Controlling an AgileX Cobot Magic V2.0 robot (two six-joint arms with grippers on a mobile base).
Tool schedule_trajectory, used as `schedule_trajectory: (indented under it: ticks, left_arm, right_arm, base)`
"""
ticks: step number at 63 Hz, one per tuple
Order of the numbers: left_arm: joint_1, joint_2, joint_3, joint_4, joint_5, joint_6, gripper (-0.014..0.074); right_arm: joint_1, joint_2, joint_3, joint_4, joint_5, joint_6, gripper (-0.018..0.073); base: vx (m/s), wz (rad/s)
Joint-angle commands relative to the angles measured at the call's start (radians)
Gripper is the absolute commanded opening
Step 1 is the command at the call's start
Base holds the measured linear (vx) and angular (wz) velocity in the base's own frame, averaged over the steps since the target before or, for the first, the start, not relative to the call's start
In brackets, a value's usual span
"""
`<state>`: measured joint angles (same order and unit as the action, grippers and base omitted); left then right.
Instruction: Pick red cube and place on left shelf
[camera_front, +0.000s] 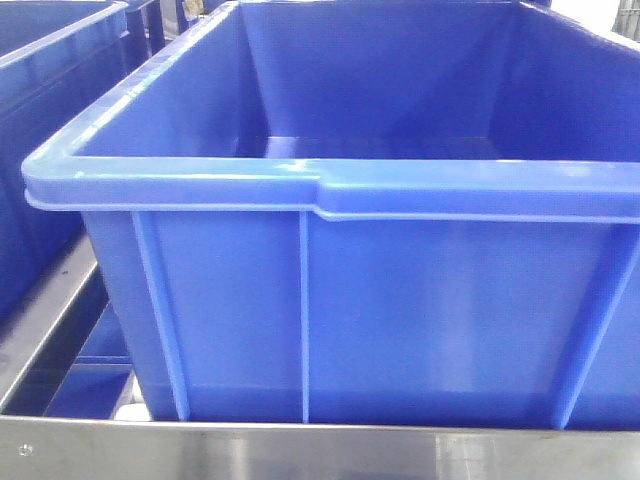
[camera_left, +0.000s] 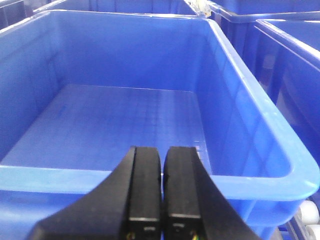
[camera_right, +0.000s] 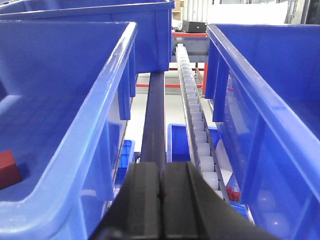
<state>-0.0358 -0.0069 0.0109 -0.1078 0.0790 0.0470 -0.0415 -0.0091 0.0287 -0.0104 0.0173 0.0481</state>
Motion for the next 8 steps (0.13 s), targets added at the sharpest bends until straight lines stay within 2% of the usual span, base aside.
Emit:
schedule_trajectory:
  ticks: [1, 8]
  left_arm:
    - [0.001, -0.014, 0.024, -0.005, -0.087, -0.007, 0.0102]
    - [0.001, -0.014, 0.024, -0.005, -0.087, -0.007, 0.0102]
  right_arm:
    - [-0.007, -0.02, -0.024, 0.002, -0.078, -0.007, 0.0057]
    - [-0.007, -0.02, -0.024, 0.002, -0.078, -0.007, 0.0057]
  base:
    - [0.0, 0.0]
    - [0.0, 0.0]
